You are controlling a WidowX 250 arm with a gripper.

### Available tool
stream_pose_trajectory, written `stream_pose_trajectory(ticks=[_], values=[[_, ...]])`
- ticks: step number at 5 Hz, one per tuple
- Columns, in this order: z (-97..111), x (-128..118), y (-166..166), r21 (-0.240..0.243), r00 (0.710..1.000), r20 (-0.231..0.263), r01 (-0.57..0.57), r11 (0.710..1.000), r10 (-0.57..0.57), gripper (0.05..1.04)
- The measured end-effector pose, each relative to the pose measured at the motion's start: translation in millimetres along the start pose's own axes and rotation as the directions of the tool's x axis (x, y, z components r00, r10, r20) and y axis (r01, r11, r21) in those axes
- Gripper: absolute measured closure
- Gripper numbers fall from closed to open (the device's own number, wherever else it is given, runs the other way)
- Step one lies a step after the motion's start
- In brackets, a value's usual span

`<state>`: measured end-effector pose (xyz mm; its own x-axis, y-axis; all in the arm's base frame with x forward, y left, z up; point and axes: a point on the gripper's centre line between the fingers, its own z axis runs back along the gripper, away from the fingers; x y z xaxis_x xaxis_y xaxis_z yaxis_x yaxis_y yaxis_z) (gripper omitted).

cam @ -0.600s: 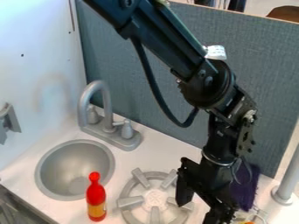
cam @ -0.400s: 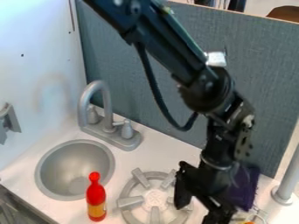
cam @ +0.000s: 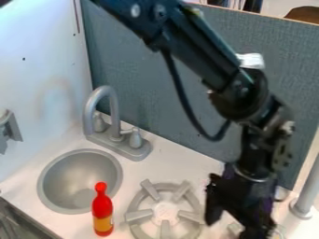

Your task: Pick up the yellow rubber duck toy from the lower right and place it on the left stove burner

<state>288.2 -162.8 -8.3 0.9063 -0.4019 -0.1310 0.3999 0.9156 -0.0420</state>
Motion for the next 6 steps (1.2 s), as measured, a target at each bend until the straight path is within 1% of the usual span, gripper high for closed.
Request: stream_pose_trajectory(ticks=[1, 2, 3, 4, 5, 6], values=[[-13.8, 8.1, -9.3, -0.024, 0.999, -0.047, -0.018, 1.000, 0.016, 0.083], [-22.8, 21.4, -13.3, -0.041, 0.997, -0.058, -0.057, 0.998, 0.055, 0.083], [-27.2, 34.1, -15.3, -0.047, 0.993, -0.056, -0.110, 0.993, 0.107, 0.083], [-35.3, 43.0, -19.1, -0.066, 0.988, -0.065, -0.142, 0.988, 0.138, 0.083], [-50.4, 51.1, -21.0, -0.069, 0.982, -0.095, -0.170, 0.983, 0.163, 0.083], [-63.7, 55.4, -23.7, -0.078, 0.974, -0.110, -0.206, 0.975, 0.197, 0.083]])
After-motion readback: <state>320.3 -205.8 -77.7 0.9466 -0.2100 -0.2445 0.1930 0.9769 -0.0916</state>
